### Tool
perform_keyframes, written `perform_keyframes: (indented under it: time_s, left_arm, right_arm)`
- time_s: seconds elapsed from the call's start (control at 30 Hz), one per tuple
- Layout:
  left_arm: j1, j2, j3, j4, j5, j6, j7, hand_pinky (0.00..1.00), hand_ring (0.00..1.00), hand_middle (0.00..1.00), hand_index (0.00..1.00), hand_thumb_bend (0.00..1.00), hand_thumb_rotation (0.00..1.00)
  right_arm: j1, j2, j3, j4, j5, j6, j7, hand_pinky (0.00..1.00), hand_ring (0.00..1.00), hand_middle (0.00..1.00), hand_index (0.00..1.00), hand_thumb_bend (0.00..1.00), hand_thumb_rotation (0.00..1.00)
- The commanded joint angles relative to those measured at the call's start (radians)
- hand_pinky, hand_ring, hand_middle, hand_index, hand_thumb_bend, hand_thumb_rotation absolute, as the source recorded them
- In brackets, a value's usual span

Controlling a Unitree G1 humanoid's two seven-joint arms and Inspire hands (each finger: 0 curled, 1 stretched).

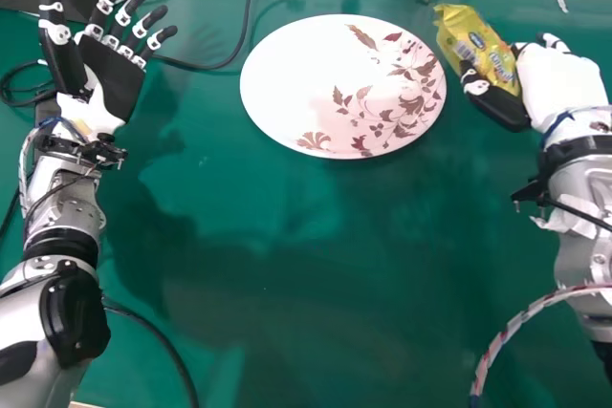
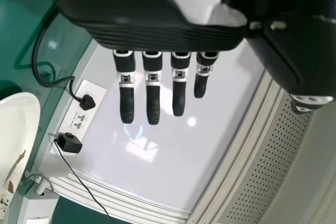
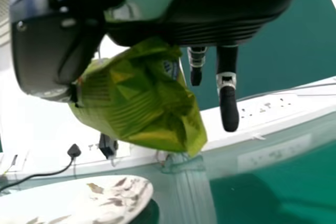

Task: Pick up biscuit and place it in the plate

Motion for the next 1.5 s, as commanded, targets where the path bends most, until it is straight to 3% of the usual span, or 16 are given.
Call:
perform_keyframes:
  time_s: [0.0, 0.37, 0.57, 0.97, 1.2, 1.47]
  left_arm:
    - [0.018, -0.001, -0.001, 0.005, 0.001, -0.008, -0.004, 0.66, 0.74, 0.85, 0.95, 0.87, 0.36]
    - [0.025, -0.001, 0.005, 0.006, -0.006, -0.001, -0.010, 0.70, 0.75, 0.86, 0.97, 0.88, 0.37]
    - [0.027, -0.001, 0.005, 0.002, -0.009, 0.010, -0.009, 0.70, 0.77, 0.87, 0.98, 0.92, 0.28]
    - [0.018, -0.002, 0.000, 0.008, -0.006, 0.011, -0.014, 0.74, 0.78, 0.87, 0.98, 0.97, 0.19]
    - [0.014, -0.001, 0.003, 0.005, -0.011, 0.016, -0.018, 0.75, 0.76, 0.87, 0.98, 0.97, 0.22]
    - [0.020, 0.009, 0.005, 0.002, -0.012, 0.008, -0.019, 0.79, 0.78, 0.88, 0.99, 0.94, 0.36]
  right_arm:
    - [-0.014, 0.010, -0.013, -0.003, 0.001, -0.012, -0.028, 0.28, 0.45, 0.45, 0.53, 0.50, 0.00]
    - [-0.040, 0.038, -0.006, -0.003, 0.002, -0.030, -0.029, 0.28, 0.45, 0.44, 0.53, 0.50, 0.00]
    - [-0.069, 0.058, 0.000, -0.019, 0.008, -0.023, -0.007, 0.28, 0.45, 0.44, 0.53, 0.50, 0.00]
    - [-0.097, 0.075, 0.006, -0.025, 0.009, -0.050, 0.002, 0.28, 0.45, 0.44, 0.53, 0.50, 0.00]
    - [-0.135, 0.074, 0.033, 0.009, -0.006, -0.089, -0.013, 0.28, 0.45, 0.44, 0.53, 0.50, 0.00]
    - [-0.161, 0.083, 0.044, 0.038, 0.017, -0.174, -0.034, 0.27, 0.45, 0.42, 0.53, 0.50, 0.00]
